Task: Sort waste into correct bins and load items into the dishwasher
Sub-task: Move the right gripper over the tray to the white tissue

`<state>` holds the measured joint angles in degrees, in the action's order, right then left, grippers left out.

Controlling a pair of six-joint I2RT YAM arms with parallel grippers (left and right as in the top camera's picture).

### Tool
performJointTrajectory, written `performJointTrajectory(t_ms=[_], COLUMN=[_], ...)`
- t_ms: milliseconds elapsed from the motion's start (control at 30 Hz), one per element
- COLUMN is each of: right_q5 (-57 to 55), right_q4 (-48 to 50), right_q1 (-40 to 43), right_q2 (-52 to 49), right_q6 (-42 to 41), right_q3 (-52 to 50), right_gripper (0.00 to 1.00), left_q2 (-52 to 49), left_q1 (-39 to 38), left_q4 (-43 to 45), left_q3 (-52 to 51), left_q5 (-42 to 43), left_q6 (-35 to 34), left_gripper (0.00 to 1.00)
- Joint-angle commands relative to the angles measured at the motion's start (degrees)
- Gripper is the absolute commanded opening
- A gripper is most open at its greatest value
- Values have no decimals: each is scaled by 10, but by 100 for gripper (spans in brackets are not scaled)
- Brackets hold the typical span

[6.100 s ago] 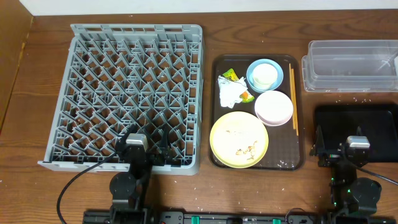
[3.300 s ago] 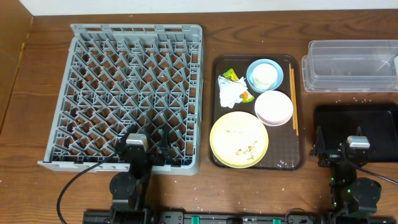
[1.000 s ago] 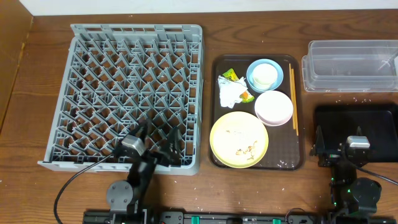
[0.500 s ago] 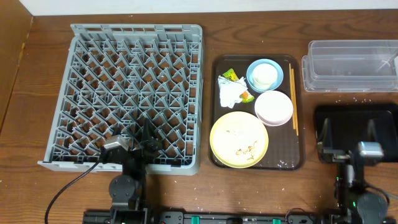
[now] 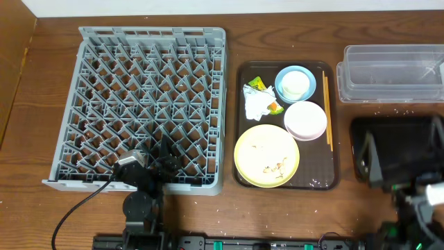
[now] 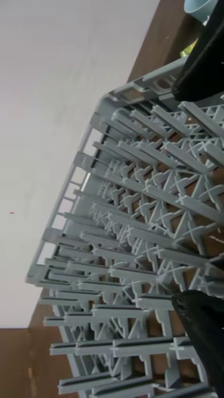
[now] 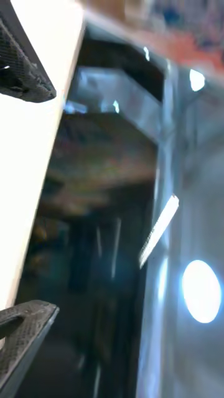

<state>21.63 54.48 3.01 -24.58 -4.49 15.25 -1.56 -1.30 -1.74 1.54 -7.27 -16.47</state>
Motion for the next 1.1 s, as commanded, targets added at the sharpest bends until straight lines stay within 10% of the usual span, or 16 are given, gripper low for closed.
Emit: performJointTrajectory(t_ms=[0,200,467,900,1067], right_q5=[171,361,235,235,-19], right_q4=[-23,-257,-731,-777,-797], right_q1=[7,-12,-144,-283,-334], right_q2=[-142,-399,-636,-774,-817], right_q6=[-5,-6,172,105,-36], right_q3=[135,425,711,716,716], right_gripper=[99,99,99,99,80], left_q2=[1,1,1,1,1], left_q1=[-1,-1,-1,-1,-1], left_q4=[-25,-25,-25,-25,-25], left_q3=[-8,-8,-8,-8,-8], left_q5=[-14,-14,-14,-14,-14], left_q6=[6,6,6,6,6], left_gripper=[98,98,98,98,98])
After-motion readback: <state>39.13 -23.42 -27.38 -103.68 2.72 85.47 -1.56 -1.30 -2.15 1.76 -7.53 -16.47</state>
